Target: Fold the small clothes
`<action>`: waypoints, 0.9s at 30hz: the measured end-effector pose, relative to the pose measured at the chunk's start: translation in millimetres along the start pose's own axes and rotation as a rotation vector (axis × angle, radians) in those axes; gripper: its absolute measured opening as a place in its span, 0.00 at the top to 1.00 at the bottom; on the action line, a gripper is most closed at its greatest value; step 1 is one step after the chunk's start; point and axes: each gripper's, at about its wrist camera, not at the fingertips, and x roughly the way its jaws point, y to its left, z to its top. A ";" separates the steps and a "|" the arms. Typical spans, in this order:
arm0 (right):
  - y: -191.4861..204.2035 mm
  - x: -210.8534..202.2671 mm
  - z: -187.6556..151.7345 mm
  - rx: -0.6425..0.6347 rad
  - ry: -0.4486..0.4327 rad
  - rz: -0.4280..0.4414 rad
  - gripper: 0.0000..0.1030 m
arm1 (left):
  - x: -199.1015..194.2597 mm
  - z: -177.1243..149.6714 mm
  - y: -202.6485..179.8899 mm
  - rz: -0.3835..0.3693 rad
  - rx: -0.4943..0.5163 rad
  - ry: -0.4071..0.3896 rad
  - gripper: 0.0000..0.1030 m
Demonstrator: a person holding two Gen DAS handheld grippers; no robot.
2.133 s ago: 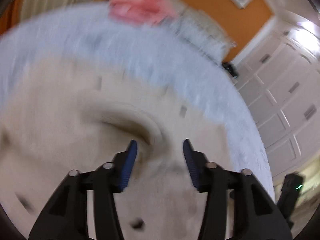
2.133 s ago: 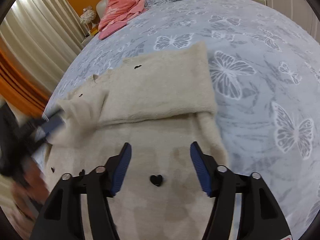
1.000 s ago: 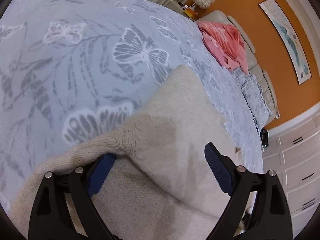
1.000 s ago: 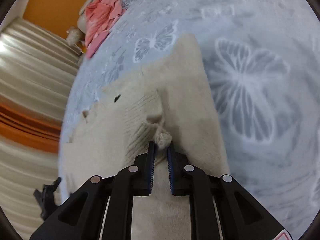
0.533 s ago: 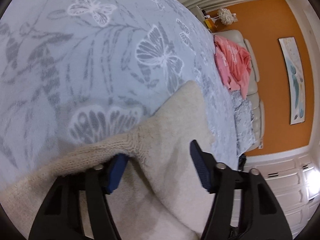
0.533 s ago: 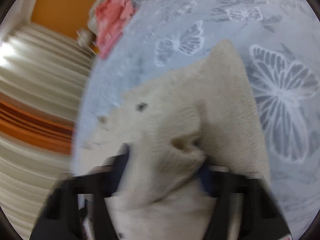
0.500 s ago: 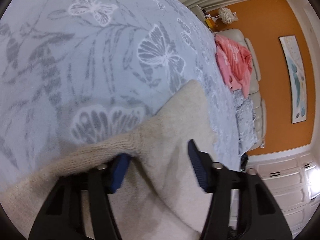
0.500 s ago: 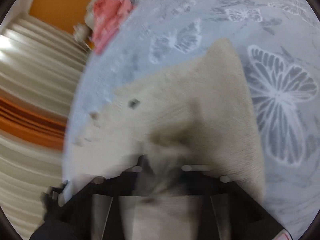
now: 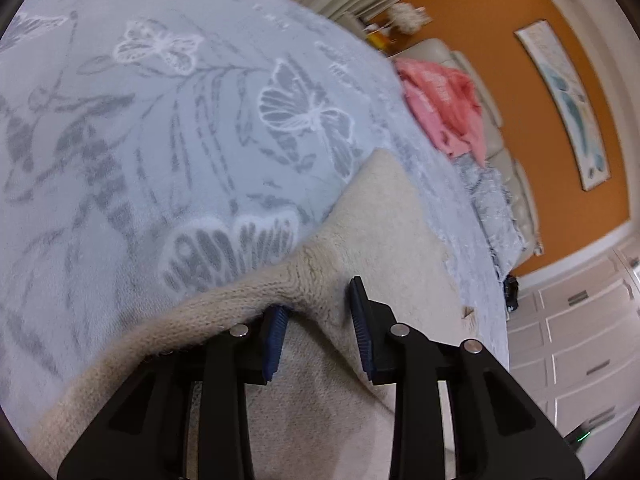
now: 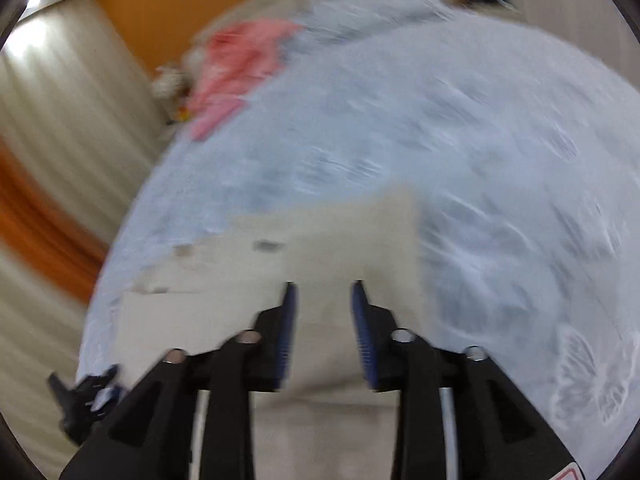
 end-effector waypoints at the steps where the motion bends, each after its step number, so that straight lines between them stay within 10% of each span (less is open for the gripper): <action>1: 34.5 7.4 2.3 -0.073 0.032 0.071 0.49 | -1.7 -3.9 -0.7 -0.007 0.034 -0.019 0.72; 6: 179.3 90.5 -13.5 -0.405 0.240 0.268 0.47 | -7.8 -12.4 4.0 -0.070 0.060 -0.067 0.71; 11: 266.3 189.6 -23.1 -0.531 0.387 0.267 0.47 | -14.4 -17.3 16.2 -0.150 0.032 -0.100 0.75; 15: 297.0 234.3 -32.9 -0.576 0.448 0.232 0.47 | -14.1 -20.0 15.3 -0.159 0.045 -0.113 0.76; 16: 304.7 246.0 -39.7 -0.591 0.475 0.221 0.54 | -14.2 -20.5 15.2 -0.161 0.047 -0.115 0.76; 17: 311.0 253.7 -43.8 -0.624 0.488 0.213 0.80 | -14.3 -21.1 15.3 -0.164 0.047 -0.117 0.77; 19: 319.5 260.5 -40.1 -0.643 0.454 0.217 0.90 | -14.8 -21.7 16.8 -0.173 0.039 -0.120 0.81; 23: 323.5 235.7 -11.1 -0.570 0.303 0.279 0.93 | -14.5 -22.8 17.2 -0.174 0.034 -0.127 0.82; 27: 315.1 287.4 -33.1 -0.617 0.412 0.140 0.91 | -12.9 -24.2 16.8 -0.163 0.041 -0.121 0.82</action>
